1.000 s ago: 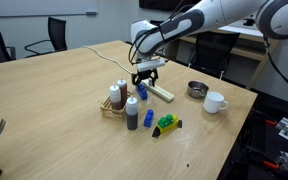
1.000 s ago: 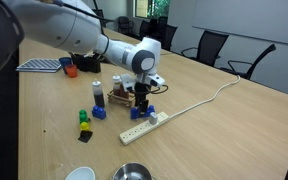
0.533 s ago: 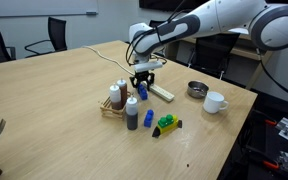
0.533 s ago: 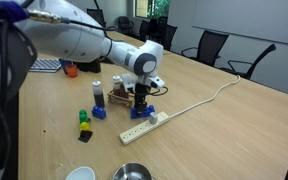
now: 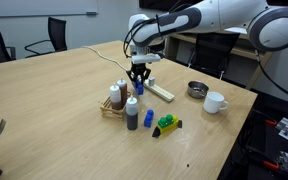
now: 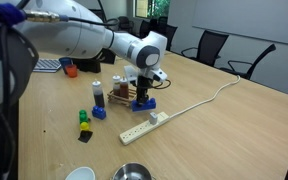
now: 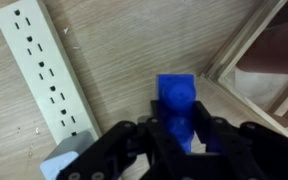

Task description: Move the blue three piece Lego forward

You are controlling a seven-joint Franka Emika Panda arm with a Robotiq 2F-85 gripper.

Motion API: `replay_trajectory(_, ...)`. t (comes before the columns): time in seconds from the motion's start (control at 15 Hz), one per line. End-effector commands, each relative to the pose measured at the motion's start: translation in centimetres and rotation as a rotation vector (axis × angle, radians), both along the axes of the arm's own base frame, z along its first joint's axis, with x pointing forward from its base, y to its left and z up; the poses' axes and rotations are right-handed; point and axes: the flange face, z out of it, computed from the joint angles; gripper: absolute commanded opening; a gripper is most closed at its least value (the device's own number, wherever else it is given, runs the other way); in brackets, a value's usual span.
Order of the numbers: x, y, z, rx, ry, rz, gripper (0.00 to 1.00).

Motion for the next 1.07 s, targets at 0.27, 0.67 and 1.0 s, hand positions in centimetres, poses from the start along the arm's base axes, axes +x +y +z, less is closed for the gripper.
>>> replay_trajectory(0.27,-2.2,-0.8,8.4,0.018,0.017,0.257,0.1)
replay_trajectory(0.67,-7.3,-2.3,10.8,0.074,0.125,0.538,0.1)
replay_trajectory(1.0,-13.8,-3.2,9.1,0.17,0.268,0.707,0.1)
